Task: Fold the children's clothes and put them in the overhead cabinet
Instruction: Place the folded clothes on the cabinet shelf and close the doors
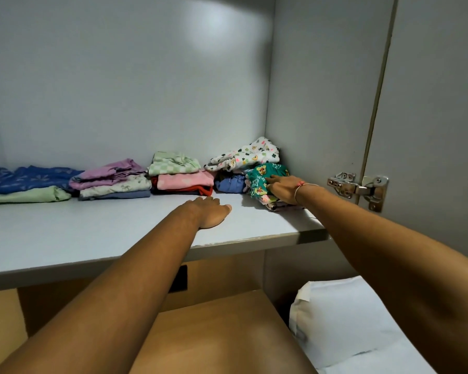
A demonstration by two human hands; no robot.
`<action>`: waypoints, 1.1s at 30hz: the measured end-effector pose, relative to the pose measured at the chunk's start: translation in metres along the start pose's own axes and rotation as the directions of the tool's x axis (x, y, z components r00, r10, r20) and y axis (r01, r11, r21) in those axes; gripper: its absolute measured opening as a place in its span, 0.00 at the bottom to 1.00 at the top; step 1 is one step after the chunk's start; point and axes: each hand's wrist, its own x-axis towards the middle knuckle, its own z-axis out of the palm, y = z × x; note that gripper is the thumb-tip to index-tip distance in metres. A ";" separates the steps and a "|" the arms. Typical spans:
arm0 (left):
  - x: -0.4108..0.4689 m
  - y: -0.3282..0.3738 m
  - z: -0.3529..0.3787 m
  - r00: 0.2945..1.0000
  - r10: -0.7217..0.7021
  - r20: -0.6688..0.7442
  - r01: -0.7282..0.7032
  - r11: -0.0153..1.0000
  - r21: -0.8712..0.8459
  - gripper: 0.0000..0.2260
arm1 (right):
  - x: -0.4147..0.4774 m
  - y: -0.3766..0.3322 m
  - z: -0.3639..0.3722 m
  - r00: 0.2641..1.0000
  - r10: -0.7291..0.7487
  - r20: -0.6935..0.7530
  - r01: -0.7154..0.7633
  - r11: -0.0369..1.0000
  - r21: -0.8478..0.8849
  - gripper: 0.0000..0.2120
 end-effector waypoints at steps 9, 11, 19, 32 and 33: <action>-0.047 -0.012 -0.026 0.843 -0.113 -0.526 -0.057 0.953 -0.296 0.23 | -0.064 -0.033 -0.027 0.737 -0.152 -0.658 0.359 0.914 0.191 0.22; -0.079 -0.015 -0.034 0.767 -0.141 -0.627 -0.040 0.964 -0.265 0.25 | -0.082 -0.053 -0.042 0.672 -0.237 -0.702 0.470 0.868 0.158 0.23; -0.298 -0.020 -0.049 0.232 -0.297 -0.926 0.147 0.952 -0.268 0.28 | -0.170 -0.168 -0.087 0.307 -0.607 -0.733 0.831 0.547 -0.105 0.27; -0.630 -0.033 -0.065 -0.223 -0.169 -0.960 0.707 0.650 -0.278 0.26 | -0.386 -0.373 -0.156 -0.341 -0.695 -0.634 0.873 0.016 -0.487 0.29; -0.635 -0.041 -0.069 -0.171 -0.181 -0.968 0.776 0.581 -0.246 0.27 | -0.401 -0.387 -0.164 -0.372 -0.684 -0.627 0.861 -0.001 -0.509 0.29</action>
